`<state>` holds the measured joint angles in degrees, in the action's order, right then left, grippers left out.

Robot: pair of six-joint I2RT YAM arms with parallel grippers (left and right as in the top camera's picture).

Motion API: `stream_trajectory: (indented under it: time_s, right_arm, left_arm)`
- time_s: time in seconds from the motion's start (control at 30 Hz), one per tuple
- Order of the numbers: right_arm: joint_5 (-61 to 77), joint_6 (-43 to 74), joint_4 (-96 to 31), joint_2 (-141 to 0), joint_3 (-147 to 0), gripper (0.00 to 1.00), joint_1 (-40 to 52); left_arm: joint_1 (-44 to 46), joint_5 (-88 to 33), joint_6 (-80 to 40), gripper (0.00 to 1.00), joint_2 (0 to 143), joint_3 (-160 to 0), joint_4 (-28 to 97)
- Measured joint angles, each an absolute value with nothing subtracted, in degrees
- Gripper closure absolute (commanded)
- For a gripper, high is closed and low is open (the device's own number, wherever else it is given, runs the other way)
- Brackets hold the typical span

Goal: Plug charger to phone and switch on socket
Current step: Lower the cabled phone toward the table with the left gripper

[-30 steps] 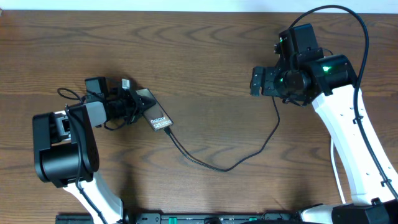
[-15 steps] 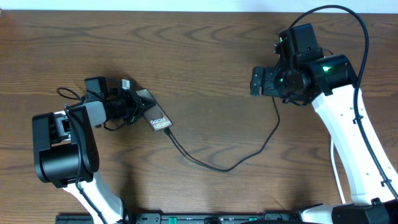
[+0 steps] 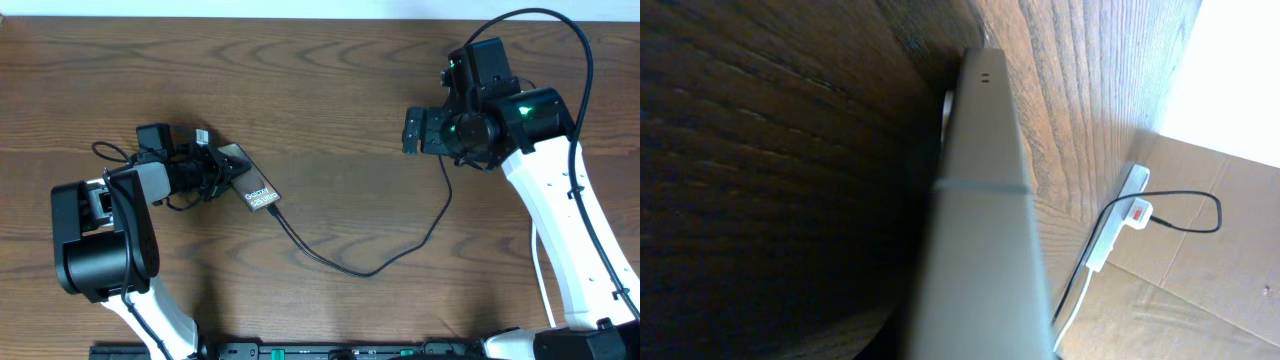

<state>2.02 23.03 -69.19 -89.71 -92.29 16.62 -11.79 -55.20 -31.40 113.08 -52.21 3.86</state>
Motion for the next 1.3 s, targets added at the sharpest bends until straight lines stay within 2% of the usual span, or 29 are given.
stream_trajectory:
  time_s: [0.47, 0.7, 0.93, 1.17, 1.3]
  right_arm:
    - [1.9, 23.0, -69.2, -89.7, -92.3, 0.01, 16.6]
    - [1.9, 23.0, -69.2, -89.7, -92.3, 0.01, 16.6]
    - [1.9, 23.0, -69.1, -89.7, -92.3, 0.01, 16.6]
    - [1.9, 23.0, -69.2, -89.7, -92.3, 0.01, 16.6]
    - [1.9, 23.0, -69.1, -89.7, -92.3, 0.01, 16.6]
  left_arm:
    - [-11.8, -55.8, -31.5, 0.73, 112.7, -52.3, 4.5]
    - [-11.8, -56.5, -31.4, 0.65, 112.7, -52.8, 6.0]
    - [-11.8, -57.1, -31.0, 0.62, 112.5, -52.9, 7.0]
    - [-11.8, -57.8, -30.5, 0.52, 112.3, -53.0, 8.1]
    - [-11.8, -58.0, -29.9, 0.51, 112.2, -53.3, 8.6]
